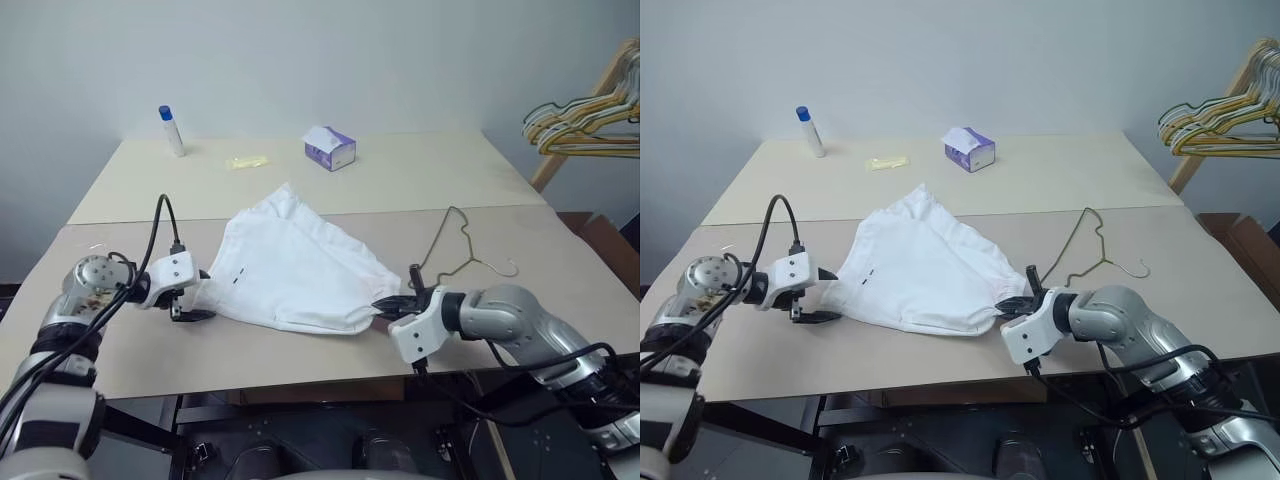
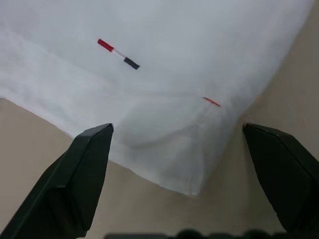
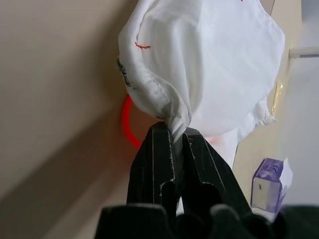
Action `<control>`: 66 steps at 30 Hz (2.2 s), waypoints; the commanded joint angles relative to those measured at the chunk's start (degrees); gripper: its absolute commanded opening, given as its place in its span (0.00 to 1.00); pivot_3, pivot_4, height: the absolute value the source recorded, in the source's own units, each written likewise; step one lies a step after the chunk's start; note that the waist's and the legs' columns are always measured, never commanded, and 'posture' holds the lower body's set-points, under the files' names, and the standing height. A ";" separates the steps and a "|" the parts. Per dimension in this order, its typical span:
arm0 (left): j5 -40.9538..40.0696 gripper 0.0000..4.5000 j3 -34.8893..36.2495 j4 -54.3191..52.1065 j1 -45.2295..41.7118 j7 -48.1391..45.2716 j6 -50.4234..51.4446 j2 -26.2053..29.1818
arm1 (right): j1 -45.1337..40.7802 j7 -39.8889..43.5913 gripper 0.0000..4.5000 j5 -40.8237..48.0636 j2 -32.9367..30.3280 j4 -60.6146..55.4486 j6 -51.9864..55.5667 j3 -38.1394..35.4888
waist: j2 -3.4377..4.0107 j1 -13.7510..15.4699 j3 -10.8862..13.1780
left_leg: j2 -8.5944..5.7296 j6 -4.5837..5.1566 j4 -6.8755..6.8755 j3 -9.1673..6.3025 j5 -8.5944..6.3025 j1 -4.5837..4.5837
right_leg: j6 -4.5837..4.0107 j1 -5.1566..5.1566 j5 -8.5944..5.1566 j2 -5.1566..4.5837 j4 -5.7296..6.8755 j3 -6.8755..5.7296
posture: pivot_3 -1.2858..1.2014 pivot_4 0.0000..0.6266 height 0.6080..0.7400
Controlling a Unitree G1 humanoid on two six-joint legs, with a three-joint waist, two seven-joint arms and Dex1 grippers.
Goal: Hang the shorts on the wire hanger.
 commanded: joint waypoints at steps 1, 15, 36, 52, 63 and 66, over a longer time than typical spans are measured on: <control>2.24 0.80 -1.63 4.59 -2.39 -1.42 -2.73 -0.90 | -0.27 0.06 0.00 -0.46 0.47 -2.30 1.26 -2.34 | -0.02 -0.10 -0.01 | 0.00 0.00 0.00 0.00 0.00 -0.01 | -0.01 0.00 0.01 0.00 0.00 0.00 | 0.48 0.00 1.00; 1.95 0.01 -0.79 6.09 -3.11 -3.85 -7.24 0.33 | 0.06 1.14 0.00 -2.84 4.23 -4.95 10.18 -1.96 | 0.02 -1.28 -0.16 | -0.01 0.35 0.02 -0.08 -0.20 0.08 | -0.05 0.02 0.02 -0.02 0.11 0.02 | 0.48 0.00 1.00; -13.27 0.01 13.58 -46.23 26.16 -3.40 11.92 18.37 | -0.34 15.00 0.00 13.94 7.52 -15.41 36.83 -6.02 | 0.01 1.41 -0.02 | -0.04 0.52 0.18 -0.66 -0.48 0.37 | -0.02 -0.06 -0.36 -0.18 0.56 0.07 | 0.51 0.00 1.00; 2.32 0.01 18.33 -7.05 -38.54 71.76 -3.44 -10.46 | -52.24 -55.93 0.00 -4.00 23.98 40.60 20.26 -11.93 | -0.24 -2.85 -0.19 | -0.48 -0.25 -0.53 -0.22 -0.03 -0.76 | -0.14 -0.89 0.02 -0.31 0.34 -0.08 | 0.49 0.00 1.00; -19.56 0.01 20.37 -40.29 0.36 29.18 4.77 4.11 | -24.68 -22.12 0.00 -0.47 16.17 22.70 4.21 1.71 | -0.18 -7.02 -0.18 | -0.45 -0.20 -0.87 -0.27 0.24 0.36 | 0.18 0.19 0.01 -0.26 -0.25 0.22 | 0.50 0.00 1.00; -21.23 0.01 19.71 -47.96 16.05 18.49 8.91 11.25 | -18.23 -15.61 0.00 -5.23 12.15 20.65 -1.67 8.38 | -0.16 -6.31 -0.14 | -0.33 -0.25 -0.87 -0.42 0.25 0.55 | 0.42 0.11 -0.16 -0.21 0.00 0.47 | 0.51 0.00 1.00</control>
